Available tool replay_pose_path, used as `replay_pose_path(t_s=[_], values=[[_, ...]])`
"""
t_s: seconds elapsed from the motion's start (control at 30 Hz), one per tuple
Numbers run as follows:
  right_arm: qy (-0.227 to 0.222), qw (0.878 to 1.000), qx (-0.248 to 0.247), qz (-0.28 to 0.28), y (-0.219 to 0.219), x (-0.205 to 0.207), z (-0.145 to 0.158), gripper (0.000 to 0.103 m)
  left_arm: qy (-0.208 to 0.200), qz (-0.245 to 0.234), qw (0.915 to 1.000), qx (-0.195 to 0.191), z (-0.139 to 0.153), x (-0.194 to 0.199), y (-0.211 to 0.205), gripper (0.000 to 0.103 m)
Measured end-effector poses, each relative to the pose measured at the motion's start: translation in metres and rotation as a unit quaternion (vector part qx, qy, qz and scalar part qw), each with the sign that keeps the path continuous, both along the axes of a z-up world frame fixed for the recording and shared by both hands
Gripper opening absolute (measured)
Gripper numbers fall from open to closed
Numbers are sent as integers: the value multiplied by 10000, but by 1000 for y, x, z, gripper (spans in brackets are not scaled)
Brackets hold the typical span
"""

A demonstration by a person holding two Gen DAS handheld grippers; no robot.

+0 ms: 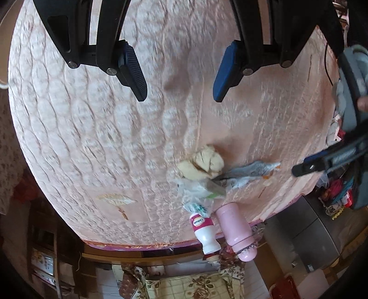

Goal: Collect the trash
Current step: 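Grasp the orange-and-white snack bag with the left gripper while the right gripper grasps the beige cloth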

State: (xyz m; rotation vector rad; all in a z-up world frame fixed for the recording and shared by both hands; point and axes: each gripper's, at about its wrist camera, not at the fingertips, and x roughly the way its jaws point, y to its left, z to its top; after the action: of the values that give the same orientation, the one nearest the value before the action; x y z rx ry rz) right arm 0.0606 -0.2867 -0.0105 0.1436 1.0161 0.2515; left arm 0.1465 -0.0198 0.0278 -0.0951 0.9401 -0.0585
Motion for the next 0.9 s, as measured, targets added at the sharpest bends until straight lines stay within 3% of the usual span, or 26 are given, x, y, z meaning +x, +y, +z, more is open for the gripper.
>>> replay_pose_path(t_s=[0.13,0.3,0.37,0.5,0.57,0.63,0.9], values=[[-20,10000,12,76,7,21,0,63,170,325,9993,107,-15,47,12,76],[-69,9997,186,128,11,42,1,63,715,298,9967,-250,-49,80,21,76],[-74,9995,269,158,15,50,0,63,961,52,9940,-523,-61,77,18,76],[-38,9995,224,203,19,61,-4,63,1069,-548,9888,-883,-60,47,9,77],[0,9996,223,172,15,64,-4,63,1052,-691,9883,-863,-55,33,8,77],[-20,9996,225,158,13,65,-4,63,906,-718,9904,-764,-49,22,12,77],[-127,9991,294,270,36,79,-7,63,682,-679,9906,-974,-34,5,30,79]])
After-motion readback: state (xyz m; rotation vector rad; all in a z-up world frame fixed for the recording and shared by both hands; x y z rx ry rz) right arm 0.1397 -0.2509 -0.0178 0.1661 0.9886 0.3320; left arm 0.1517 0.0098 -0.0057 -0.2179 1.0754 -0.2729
